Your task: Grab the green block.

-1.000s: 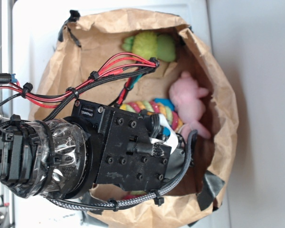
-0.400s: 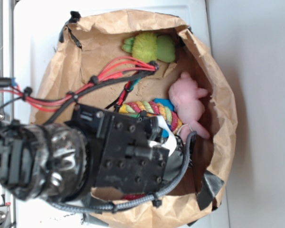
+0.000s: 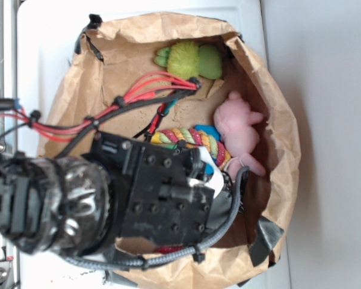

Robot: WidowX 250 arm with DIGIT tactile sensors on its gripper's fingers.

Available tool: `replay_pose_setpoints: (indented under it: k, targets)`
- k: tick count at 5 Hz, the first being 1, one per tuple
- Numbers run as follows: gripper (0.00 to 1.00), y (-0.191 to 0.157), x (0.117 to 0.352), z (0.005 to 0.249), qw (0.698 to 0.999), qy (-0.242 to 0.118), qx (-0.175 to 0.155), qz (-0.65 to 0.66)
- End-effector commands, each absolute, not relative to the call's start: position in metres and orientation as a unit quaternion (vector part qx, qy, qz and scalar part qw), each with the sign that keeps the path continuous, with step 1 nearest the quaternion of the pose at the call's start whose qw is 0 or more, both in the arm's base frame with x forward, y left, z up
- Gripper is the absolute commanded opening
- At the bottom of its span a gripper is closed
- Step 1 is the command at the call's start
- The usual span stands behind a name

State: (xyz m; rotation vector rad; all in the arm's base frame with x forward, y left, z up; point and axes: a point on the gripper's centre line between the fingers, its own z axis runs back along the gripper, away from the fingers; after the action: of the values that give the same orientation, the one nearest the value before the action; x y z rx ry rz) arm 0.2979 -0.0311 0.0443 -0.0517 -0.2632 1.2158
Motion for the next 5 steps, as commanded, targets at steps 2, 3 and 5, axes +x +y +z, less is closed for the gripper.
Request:
replay_pose_setpoints:
  k: [2,3,5]
  targets:
    - [1.00,-0.045,0.292,0.025,0.822,-0.155,-0.004,0.548]
    - [1.00,-0.046,0.291,0.023,0.827,-0.160,-0.003,0.538]
    - [0.00,-0.044,0.291,0.024,0.824,-0.165,-0.001,0.542]
